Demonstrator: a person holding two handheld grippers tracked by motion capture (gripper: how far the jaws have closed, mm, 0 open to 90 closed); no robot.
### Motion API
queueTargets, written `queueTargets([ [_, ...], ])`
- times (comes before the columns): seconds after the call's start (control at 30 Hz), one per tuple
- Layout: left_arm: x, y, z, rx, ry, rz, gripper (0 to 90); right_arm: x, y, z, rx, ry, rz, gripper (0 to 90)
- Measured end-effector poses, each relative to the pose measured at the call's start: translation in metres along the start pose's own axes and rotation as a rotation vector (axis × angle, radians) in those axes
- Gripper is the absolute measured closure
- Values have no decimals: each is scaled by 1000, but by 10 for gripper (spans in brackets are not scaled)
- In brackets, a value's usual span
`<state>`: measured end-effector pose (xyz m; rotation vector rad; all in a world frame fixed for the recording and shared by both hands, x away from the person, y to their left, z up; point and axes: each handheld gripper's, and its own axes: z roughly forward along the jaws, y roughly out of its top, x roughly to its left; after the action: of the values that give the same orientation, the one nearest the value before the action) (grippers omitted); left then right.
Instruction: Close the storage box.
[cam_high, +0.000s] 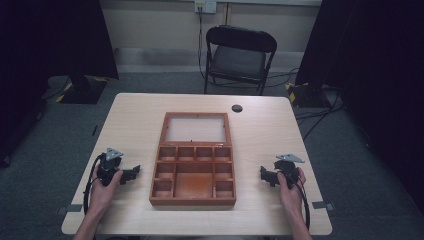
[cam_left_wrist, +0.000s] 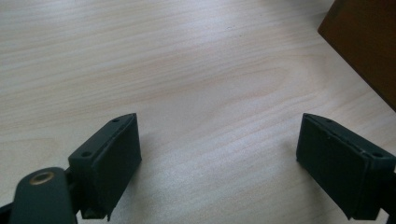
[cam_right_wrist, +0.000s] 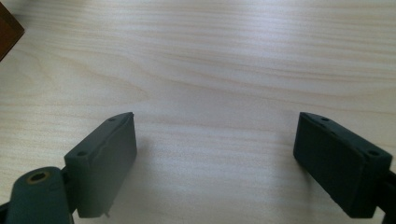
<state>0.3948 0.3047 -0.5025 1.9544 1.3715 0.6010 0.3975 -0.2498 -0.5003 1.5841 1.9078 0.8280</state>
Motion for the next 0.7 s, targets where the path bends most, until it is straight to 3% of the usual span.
queueTargets([
  [0.43,-1,0,0,1,15,-13,125,1,-1,0,1,-19,12,119],
  [0.57,-1,1,-1,4,24,-23,131,0,1,0,-1,8,-12,142],
  [0.67,0,2,-2,15,32,-27,198,0,5,1,-3,19,-19,230],
  [0.7,0,3,-2,19,30,-26,200,0,8,1,3,25,-17,220],
])
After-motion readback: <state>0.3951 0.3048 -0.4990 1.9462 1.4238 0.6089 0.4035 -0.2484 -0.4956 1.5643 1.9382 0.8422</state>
